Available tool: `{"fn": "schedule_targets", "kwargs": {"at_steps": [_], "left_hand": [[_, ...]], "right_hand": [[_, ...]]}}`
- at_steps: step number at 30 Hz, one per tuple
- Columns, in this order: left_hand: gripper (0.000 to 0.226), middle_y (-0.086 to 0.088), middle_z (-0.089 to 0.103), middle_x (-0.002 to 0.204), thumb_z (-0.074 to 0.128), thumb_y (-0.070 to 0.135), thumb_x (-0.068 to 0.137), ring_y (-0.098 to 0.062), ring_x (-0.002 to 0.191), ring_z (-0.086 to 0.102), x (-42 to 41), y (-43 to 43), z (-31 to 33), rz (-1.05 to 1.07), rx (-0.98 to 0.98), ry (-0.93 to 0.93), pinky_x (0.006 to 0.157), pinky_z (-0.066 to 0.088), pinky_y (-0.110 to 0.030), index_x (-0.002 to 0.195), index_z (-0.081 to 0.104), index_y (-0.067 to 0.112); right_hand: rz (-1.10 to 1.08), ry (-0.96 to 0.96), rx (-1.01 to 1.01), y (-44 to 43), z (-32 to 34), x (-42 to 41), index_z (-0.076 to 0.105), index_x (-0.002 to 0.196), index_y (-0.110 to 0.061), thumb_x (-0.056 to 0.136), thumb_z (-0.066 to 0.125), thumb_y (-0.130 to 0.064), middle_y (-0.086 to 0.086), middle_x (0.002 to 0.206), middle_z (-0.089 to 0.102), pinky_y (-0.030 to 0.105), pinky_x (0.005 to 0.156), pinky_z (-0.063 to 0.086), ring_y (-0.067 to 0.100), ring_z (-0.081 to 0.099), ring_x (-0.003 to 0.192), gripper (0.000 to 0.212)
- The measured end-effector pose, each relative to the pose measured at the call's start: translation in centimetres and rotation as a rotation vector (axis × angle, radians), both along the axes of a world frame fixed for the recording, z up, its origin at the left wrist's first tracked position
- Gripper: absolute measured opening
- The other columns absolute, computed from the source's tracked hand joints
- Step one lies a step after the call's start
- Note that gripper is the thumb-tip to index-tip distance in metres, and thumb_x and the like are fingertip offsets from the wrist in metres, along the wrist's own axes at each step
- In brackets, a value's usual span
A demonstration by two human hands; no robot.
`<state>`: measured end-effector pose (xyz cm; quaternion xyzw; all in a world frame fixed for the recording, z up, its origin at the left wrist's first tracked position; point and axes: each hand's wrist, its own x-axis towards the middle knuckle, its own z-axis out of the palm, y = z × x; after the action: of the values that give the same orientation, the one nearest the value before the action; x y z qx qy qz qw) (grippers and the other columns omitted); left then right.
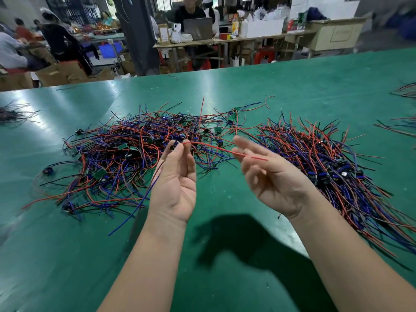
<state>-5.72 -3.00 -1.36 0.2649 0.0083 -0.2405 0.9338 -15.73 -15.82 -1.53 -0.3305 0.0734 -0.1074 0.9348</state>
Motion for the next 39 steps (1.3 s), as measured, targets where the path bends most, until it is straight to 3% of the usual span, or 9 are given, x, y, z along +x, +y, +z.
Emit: {"fn": "schedule_targets", "kwargs": {"at_steps": [3, 7, 11, 16, 20, 26, 30, 34, 39], "left_hand": [[0.017, -0.004, 0.073, 0.075, 0.058, -0.003, 0.086, -0.006, 0.069, 0.07, -0.2, -0.5, -0.4, 0.075, 0.062, -0.076, 0.058, 0.052, -0.011, 0.086, 0.059, 0.015], [0.018, -0.005, 0.071, 0.081, 0.061, -0.004, 0.085, -0.008, 0.074, 0.07, -0.5, -0.9, -0.9, 0.224, 0.153, -0.179, 0.063, 0.052, -0.013, 0.089, 0.057, 0.013], [0.019, -0.012, 0.067, 0.094, 0.064, -0.002, 0.084, -0.009, 0.077, 0.067, 0.6, -0.3, -1.4, 0.368, 0.186, -0.056, 0.065, 0.051, -0.013, 0.088, 0.055, 0.014], [0.022, -0.017, 0.063, 0.1, 0.068, -0.004, 0.082, -0.011, 0.072, 0.064, 1.7, 0.0, -2.1, 0.493, 0.234, -0.033, 0.065, 0.05, -0.015, 0.088, 0.054, 0.013], [0.021, -0.004, 0.064, 0.085, 0.071, -0.001, 0.081, -0.006, 0.068, 0.062, 0.6, -0.9, -2.3, 0.458, 0.353, -0.335, 0.066, 0.049, -0.017, 0.09, 0.058, 0.013], [0.024, 0.016, 0.068, 0.08, 0.077, 0.011, 0.075, 0.002, 0.07, 0.061, -2.2, -1.4, -3.0, 0.374, 0.59, -0.931, 0.068, 0.047, -0.013, 0.088, 0.062, 0.024], [0.023, 0.015, 0.067, 0.087, 0.076, 0.017, 0.077, -0.008, 0.083, 0.064, -2.8, -1.3, -3.3, 0.366, 0.687, -1.108, 0.074, 0.05, -0.028, 0.091, 0.063, 0.03], [0.022, 0.017, 0.067, 0.091, 0.076, 0.019, 0.077, -0.004, 0.088, 0.063, -2.7, -1.3, -3.3, 0.344, 0.714, -1.182, 0.073, 0.046, -0.02, 0.093, 0.065, 0.03], [0.024, 0.02, 0.066, 0.089, 0.078, 0.022, 0.075, -0.001, 0.085, 0.061, -2.8, -1.3, -3.0, 0.297, 0.707, -1.156, 0.072, 0.043, -0.013, 0.091, 0.064, 0.033]], "right_hand": [[0.002, 0.234, -0.335, 1.2, -1.0, 0.7, 0.068, 0.091, -0.005, 0.066, 0.063, -0.005, 0.007, 0.076, 0.07, 0.013, 0.051, 0.049, 0.008, 0.063, 0.056, 0.026], [0.136, 0.317, -0.453, 2.5, -1.4, 0.9, 0.067, 0.097, -0.012, 0.07, 0.062, -0.039, -0.001, 0.076, 0.068, 0.016, 0.051, 0.041, 0.007, 0.056, 0.055, 0.039], [0.126, 0.416, -0.238, 2.3, -1.4, 1.1, 0.064, 0.097, -0.007, 0.098, 0.043, -0.03, 0.001, 0.061, 0.061, 0.015, 0.041, 0.04, 0.007, 0.05, 0.044, 0.032], [0.036, 0.457, 0.049, 2.6, -1.5, 1.5, 0.058, 0.085, -0.004, 0.094, 0.041, -0.008, 0.002, 0.051, 0.05, 0.014, 0.034, 0.032, 0.008, 0.042, 0.035, 0.019], [0.127, 0.378, -0.146, 3.3, -1.2, 1.4, 0.074, 0.075, -0.005, 0.088, 0.051, -0.017, 0.003, 0.057, 0.058, 0.016, 0.037, 0.038, 0.008, 0.046, 0.04, 0.03], [-0.153, 0.216, -0.146, 2.1, -0.5, 1.6, 0.075, 0.073, -0.008, 0.072, 0.061, -0.036, 0.0, 0.059, 0.059, 0.012, 0.045, 0.041, 0.006, 0.047, 0.046, 0.031], [-0.15, 0.139, -0.168, 1.3, -0.2, 1.0, 0.075, 0.072, -0.007, 0.069, 0.065, -0.026, 0.0, 0.062, 0.06, 0.011, 0.048, 0.043, 0.005, 0.047, 0.049, 0.022], [-0.082, 0.148, -0.234, 0.8, -0.1, 0.6, 0.074, 0.061, -0.011, 0.069, 0.065, -0.02, -0.002, 0.059, 0.061, 0.01, 0.047, 0.044, 0.002, 0.048, 0.046, 0.014], [-0.172, 0.124, -0.17, 0.4, 0.1, 0.5, 0.064, 0.074, -0.008, 0.063, 0.067, -0.011, 0.001, 0.061, 0.064, 0.011, 0.046, 0.042, 0.004, 0.05, 0.046, 0.012]]}}
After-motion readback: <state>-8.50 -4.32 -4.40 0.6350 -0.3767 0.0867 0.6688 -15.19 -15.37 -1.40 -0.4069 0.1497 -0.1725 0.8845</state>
